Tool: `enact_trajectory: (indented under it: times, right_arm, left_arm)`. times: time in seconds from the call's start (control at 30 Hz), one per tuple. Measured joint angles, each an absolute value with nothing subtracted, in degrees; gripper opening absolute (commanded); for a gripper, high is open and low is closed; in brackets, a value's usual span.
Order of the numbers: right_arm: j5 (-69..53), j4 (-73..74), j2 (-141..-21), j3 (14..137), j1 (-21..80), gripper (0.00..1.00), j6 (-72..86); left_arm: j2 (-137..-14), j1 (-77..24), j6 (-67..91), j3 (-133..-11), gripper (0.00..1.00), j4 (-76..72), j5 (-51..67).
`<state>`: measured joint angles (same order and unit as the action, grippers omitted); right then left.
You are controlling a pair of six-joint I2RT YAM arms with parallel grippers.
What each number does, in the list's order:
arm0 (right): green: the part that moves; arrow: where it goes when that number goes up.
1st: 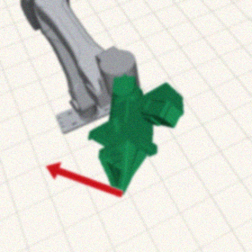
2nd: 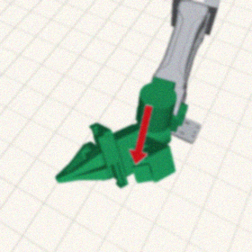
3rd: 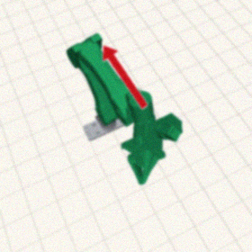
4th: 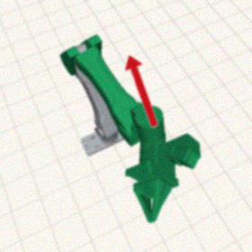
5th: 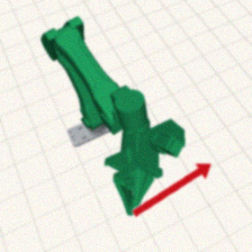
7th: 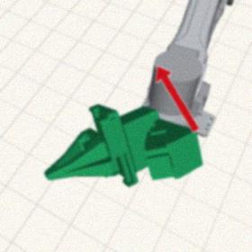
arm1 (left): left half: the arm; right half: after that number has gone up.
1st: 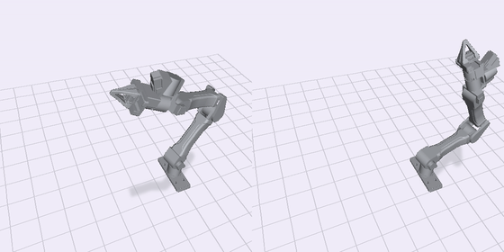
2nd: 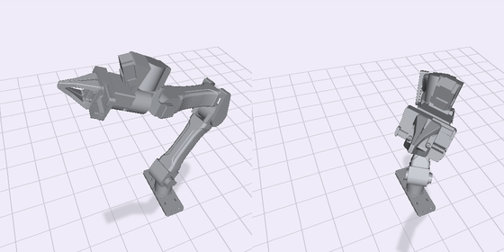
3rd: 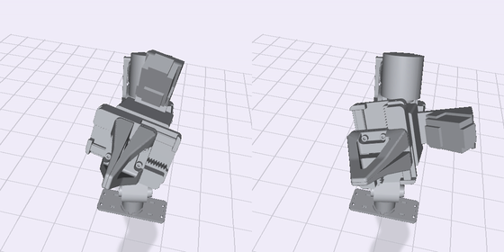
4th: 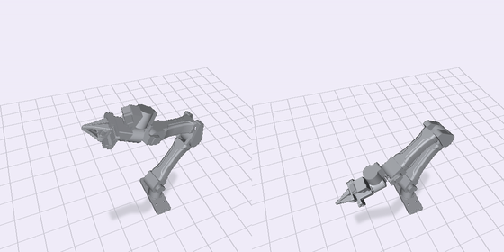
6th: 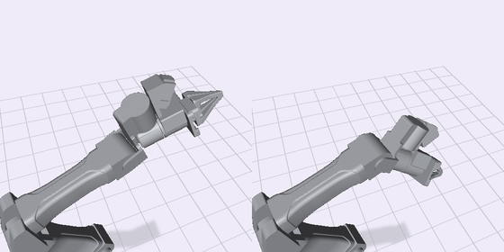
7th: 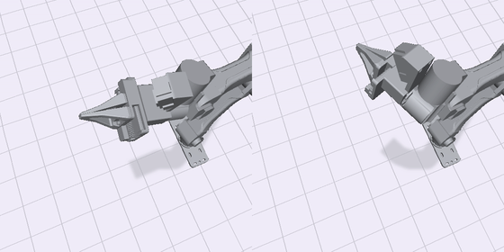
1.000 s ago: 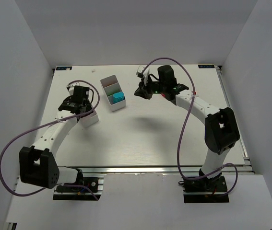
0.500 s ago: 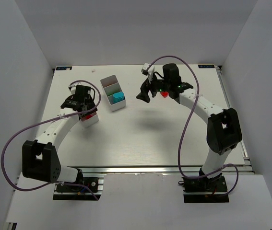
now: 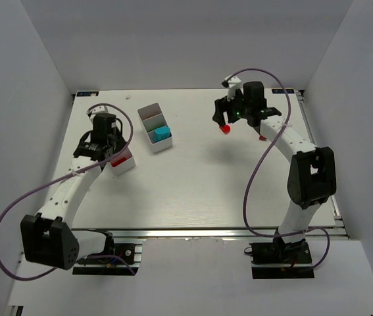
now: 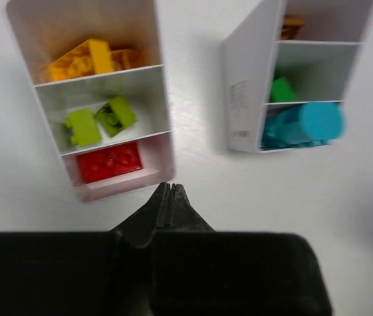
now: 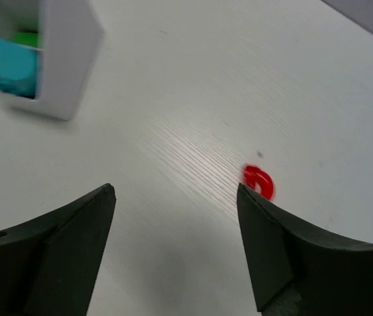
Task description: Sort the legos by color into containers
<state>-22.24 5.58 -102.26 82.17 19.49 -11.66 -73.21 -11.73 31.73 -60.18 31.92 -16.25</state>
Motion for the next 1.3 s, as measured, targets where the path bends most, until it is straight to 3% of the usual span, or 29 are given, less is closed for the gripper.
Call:
enact_trajectory:
  times: [0.1, 0.2, 0.27, 0.43, 0.6, 1.0, 1.3]
  right_arm:
    - [-11.4, 10.85, -104.9, 86.19, 17.02, 0.76, -6.83]
    - [-0.47, 14.11, -107.26, 88.44, 14.92, 0.8, -1.93]
    - [7.11, 16.8, -107.48, 88.25, 13.15, 0.89, 1.39]
    - [18.57, 18.52, -108.22, 88.25, 10.15, 0.9, 6.24]
    - [22.33, 19.77, -111.96, 88.25, 7.97, 0.89, 9.74]
    - [21.78, 21.28, -121.3, 91.0, 6.37, 0.77, 12.12]
    - [17.8, 21.08, -121.36, 91.79, 5.21, 0.58, 12.19]
  left_arm:
    - [-68.29, -11.73, 33.01, -58.61, 0.38, 28.36, -12.8]
    - [-65.04, -11.73, 34.54, -56.93, 0.49, 26.3, -10.52]
    - [-63.79, -11.73, 35.73, -55.59, 0.5, 25.19, -9.61]
    - [-62.87, -11.73, 37.19, -53.17, 0.52, 24.84, -8.49]
    - [-62.87, -11.73, 37.58, -52.86, 0.53, 24.86, -8.12]
    - [-61.41, -11.73, 38.61, -52.58, 0.53, 25.15, -8.12]
    - [-61.06, -11.73, 39.48, -51.83, 0.53, 25.28, -8.16]
